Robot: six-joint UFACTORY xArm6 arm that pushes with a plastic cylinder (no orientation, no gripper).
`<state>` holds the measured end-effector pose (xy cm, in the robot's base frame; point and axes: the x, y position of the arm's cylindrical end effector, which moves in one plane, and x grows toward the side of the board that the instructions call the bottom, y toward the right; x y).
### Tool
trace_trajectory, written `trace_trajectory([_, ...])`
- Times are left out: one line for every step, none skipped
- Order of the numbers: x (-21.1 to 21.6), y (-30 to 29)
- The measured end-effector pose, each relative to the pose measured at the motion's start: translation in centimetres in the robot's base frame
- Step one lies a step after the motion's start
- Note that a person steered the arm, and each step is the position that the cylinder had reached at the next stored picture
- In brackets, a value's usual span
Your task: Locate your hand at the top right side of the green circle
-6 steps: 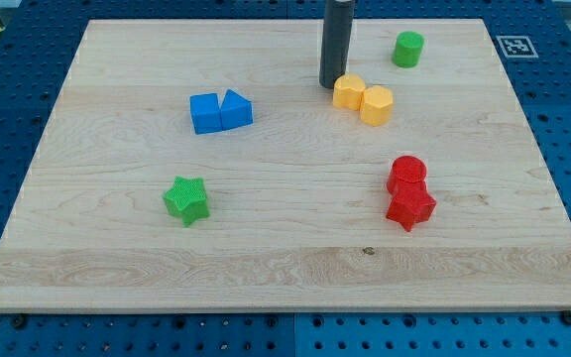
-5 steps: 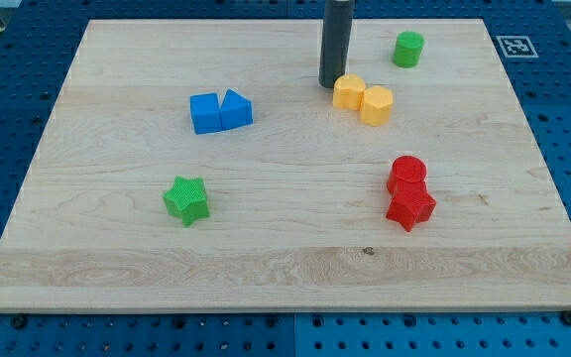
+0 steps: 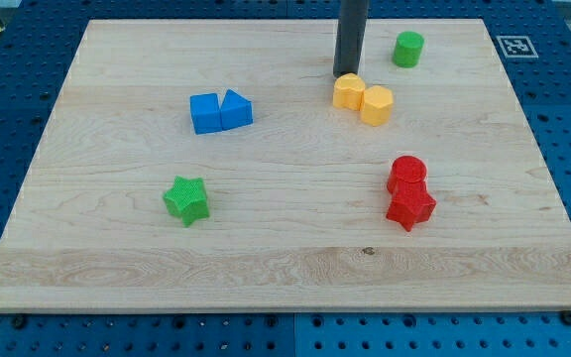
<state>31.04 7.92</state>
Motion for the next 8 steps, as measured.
trace_trajectory([1.6,2.6])
trace_trajectory([3.2,4.9])
trace_trajectory([3.3,8.5])
trace_trajectory([3.3,12.1])
trace_trajectory([3.3,15.4])
trace_trajectory([0.6,17.5])
trace_trajectory([-2.0,17.6])
trace_trajectory([-5.3,17.6])
